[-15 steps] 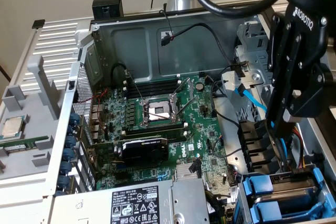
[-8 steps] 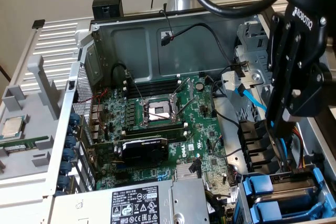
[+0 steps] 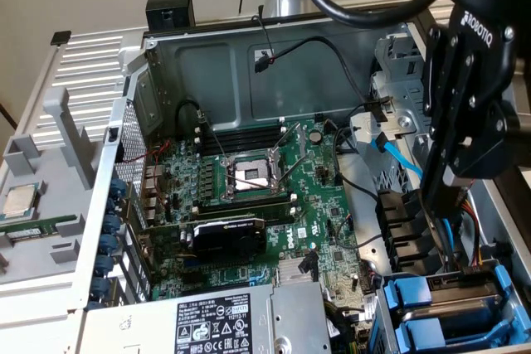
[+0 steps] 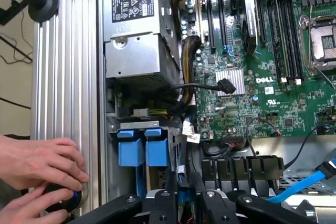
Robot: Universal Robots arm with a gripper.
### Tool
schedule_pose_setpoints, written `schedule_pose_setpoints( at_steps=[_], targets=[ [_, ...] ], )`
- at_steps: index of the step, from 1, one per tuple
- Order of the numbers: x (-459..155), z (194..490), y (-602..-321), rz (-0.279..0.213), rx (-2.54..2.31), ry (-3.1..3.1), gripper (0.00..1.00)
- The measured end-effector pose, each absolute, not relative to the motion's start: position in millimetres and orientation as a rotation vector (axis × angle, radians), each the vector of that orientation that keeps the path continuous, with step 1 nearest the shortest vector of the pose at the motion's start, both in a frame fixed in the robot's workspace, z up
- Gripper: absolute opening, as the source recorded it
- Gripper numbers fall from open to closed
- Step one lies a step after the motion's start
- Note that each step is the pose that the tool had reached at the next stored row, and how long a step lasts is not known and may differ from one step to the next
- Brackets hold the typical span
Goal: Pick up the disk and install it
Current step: 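Insert the second disk wire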
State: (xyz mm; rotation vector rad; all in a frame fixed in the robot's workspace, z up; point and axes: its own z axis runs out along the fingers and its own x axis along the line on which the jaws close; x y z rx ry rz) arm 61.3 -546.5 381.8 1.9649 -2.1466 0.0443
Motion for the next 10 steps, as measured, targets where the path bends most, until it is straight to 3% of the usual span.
schedule_pose_setpoints(
  at_steps=[10],
  targets=[
    [61.4,380.8,-546.5,0.044,1.965,-2.146,0.24]
  ],
)
